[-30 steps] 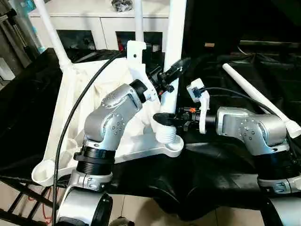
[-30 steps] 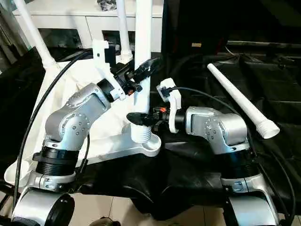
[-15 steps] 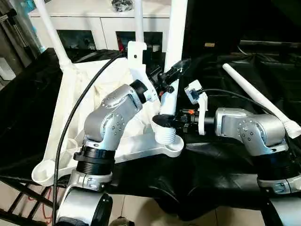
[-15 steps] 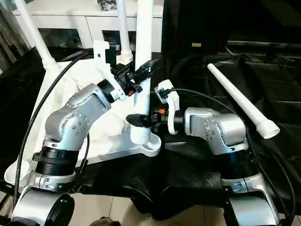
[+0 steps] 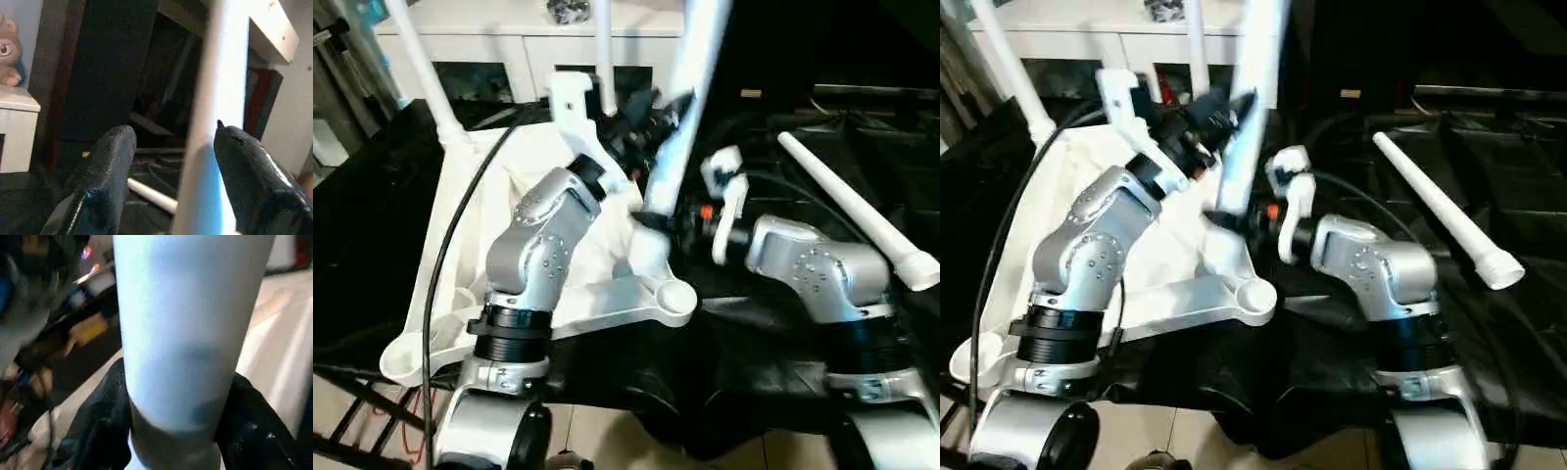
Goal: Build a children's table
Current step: Pick table leg
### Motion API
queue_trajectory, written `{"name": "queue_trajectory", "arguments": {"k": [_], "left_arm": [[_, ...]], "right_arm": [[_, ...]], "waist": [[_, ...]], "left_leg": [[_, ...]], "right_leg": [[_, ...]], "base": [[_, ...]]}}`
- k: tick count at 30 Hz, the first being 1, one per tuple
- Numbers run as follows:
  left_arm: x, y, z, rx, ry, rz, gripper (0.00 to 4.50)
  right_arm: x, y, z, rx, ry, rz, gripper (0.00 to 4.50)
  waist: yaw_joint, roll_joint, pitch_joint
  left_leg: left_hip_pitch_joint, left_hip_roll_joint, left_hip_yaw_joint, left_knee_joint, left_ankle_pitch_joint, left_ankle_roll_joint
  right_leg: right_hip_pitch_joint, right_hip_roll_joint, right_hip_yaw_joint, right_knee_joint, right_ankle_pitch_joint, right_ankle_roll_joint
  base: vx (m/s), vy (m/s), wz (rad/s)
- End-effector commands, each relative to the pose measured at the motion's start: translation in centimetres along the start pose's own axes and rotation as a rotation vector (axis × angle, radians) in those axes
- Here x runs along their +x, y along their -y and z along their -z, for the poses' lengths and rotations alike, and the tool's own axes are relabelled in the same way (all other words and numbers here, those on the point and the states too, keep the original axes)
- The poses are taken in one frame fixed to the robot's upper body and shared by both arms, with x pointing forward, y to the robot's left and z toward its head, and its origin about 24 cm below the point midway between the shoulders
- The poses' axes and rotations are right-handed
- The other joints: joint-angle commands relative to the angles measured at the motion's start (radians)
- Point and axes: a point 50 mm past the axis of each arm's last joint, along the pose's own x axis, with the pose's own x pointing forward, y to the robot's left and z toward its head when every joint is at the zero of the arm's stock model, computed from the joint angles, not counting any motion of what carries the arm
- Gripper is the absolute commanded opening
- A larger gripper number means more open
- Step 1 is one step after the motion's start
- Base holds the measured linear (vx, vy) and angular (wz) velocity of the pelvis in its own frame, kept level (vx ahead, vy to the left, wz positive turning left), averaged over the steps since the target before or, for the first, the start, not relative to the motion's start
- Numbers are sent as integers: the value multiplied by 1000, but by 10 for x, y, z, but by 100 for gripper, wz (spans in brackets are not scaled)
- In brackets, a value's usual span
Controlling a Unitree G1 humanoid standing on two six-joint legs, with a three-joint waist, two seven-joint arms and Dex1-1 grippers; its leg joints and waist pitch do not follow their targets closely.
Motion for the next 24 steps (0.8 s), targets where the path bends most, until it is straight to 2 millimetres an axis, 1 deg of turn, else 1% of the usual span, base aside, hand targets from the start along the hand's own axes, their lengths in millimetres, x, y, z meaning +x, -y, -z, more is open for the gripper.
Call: {"name": "queue_trajectory", "arguments": {"k": [1, 2, 3, 4, 5, 6, 7, 8, 9, 10, 12, 13, 14, 15, 16, 17, 18, 19, 20, 21, 22, 24], "left_arm": [[-12, -8, 7, 16, -53, 57, 297], [-18, -10, 9, 34, -92, 89, 297], [-18, -10, 9, 34, -92, 89, 297], [-27, -11, 12, 53, -142, 139, 297], [-44, -14, 22, 104, -268, 234, 297], [-47, -13, 24, 112, -291, 252, 297], [-55, -13, 30, 130, -359, 305, 297], [-63, -12, 35, 142, -420, 351, 297], [-74, -11, 44, 160, -512, 409, 297], [-83, -10, 52, 181, -593, 450, 297], [-97, -12, 67, 239, -723, 481, 297], [-103, -14, 75, 266, -782, 489, 297], [-112, -17, 86, 307, -848, 487, 297], [-115, -19, 90, 321, -866, 475, 297], [-116, -20, 92, 329, -876, 466, 297], [-117, -21, 94, 336, -882, 460, 297], [-118, -22, 96, 331, -891, 446, 297], [-118, -25, 98, 324, -902, 420, 297], [-118, -25, 98, 324, -903, 419, 297], [-118, -26, 99, 318, -906, 410, 279], [-120, -26, 99, 311, -919, 412, 268], [-124, -28, 99, 294, -942, 415, 255]], "right_arm": [[-3, 10, -1, -11, 28, 91, 190], [-5, 14, 2, -37, 14, 132, 190], [-5, 14, 2, -37, 14, 132, 190], [-7, 19, 5, -68, -4, 176, 190], [-12, 25, 11, -110, -28, 228, 190], [-12, 25, 12, -113, -32, 232, 189], [-14, 27, 14, -124, -41, 243, 189], [-15, 28, 16, -133, -47, 252, 189], [-16, 27, 18, -147, -55, 253, 189], [-16, 26, 19, -157, -61, 249, 189], [-16, 23, 20, -172, -63, 235, 189], [-15, 22, 20, -176, -61, 230, 189], [-13, 20, 20, -184, -59, 226, 189], [-12, 19, 20, -189, -59, 225, 189], [-12, 19, 19, -192, -59, 224, 189], [-11, 18, 19, -194, -59, 223, 189], [-11, 17, 19, -195, -58, 219, 189], [-10, 14, 20, -205, -64, 201, 189], [-9, 14, 20, -205, -65, 200, 189], [-9, 13, 20, -209, -67, 195, 189], [-9, 12, 21, -211, -71, 187, 189], [-9, 10, 22, -214, -77, 178, 189]], "waist": [[-1, -13, -84], [-3, -15, -84], [-6, -13, -84], [-7, -16, -82], [-5, -20, -83], [-5, -13, -83], [-6, -12, -81], [-8, -12, -82], [-8, -14, -82], [-7, -12, -81], [-10, -10, -79], [-9, -8, -77], [-10, -3, -75], [-13, -5, -73], [-16, -7, -72], [-17, -7, -75], [-17, -7, -75], [-19, -14, -75], [-19, -12, -75], [-21, -14, -75], [-23, -13, -76], [-27, -14, -76]], "left_leg": [[19, 37, -13, -62, -85, 14], [18, 36, -13, -64, -86, 8], [20, 36, -12, -64, -88, 4], [22, 35, -9, -64, -98, 0], [21, 36, -11, -66, -94, -1], [23, 37, -10, -68, -99, -4], [24, 38, -12, -69, -101, -5], [25, 36, -10, -68, -97, -6], [25, 37, -9, -69, -97, -6], [25, 39, -10, -71, -103, -5], [27, 39, -9, -73, -124, -8], [30, 40, -9, -74, -145, -13], [30, 42, -11, -77, -163, -18], [28, 40, -10, -78, -175, -22], [30, 39, -11, -80, -198, -34], [32, 40, -12, -79, -198, -42], [31, 40, -12, -80, -196, -44], [30, 39, -10, -79, -190, -43], [28, 38, -11, -78, -184, -41], [27, 38, -10, -78, -180, -38], [26, 38, -11, -77, -176, -34], [25, 38, -11, -76, -164, -27]], "right_leg": [[49, -71, 36, -68, -153, -184], [50, -70, 36, -65, -155, -181], [48, -68, 36, -65, -155, -179], [48, -67, 37, -67, -156, -182], [47, -69, 38, -66, -163, -179], [43, -68, 39, -62, -171, -171], [42, -68, 39, -63, -172, -168], [44, -67, 40, -62, -159, -169], [44, -67, 40, -62, -157, -170], [42, -67, 41, -60, -161, -169], [42, -68, 42, -63, -176, -169], [39, -69, 43, -67, -197, -167], [38, -70, 44, -69, -216, -160], [39, -68, 44, -72, -227, -154], [40, -70, 45, -73, -253, -146], [41, -71, 46, -72, -252, -147], [41, -71, 46, -71, -245, -151], [42, -70, 46, -71, -231, -157], [42, -70, 46, -69, -222, -164], [43, -70, 46, -69, -220, -164], [44, -70, 46, -67, -213, -167], [44, -70, 45, -65, -196, -175]], "base": [[0, 0, 0], [0, 0, 0], [0, 0, 0], [0, 0, 0], [0, 0, 0], [0, 0, 0], [0, 0, 0], [0, 0, 0], [0, 0, 0], [0, 0, 0], [0, 0, 0], [0, 0, 0], [0, 0, 0], [0, 0, 0], [0, 0, 0], [0, 0, 0], [0, 0, 0], [0, 0, 0], [0, 0, 0], [0, 0, 0], [0, 0, 0], [0, 0, 0]]}}
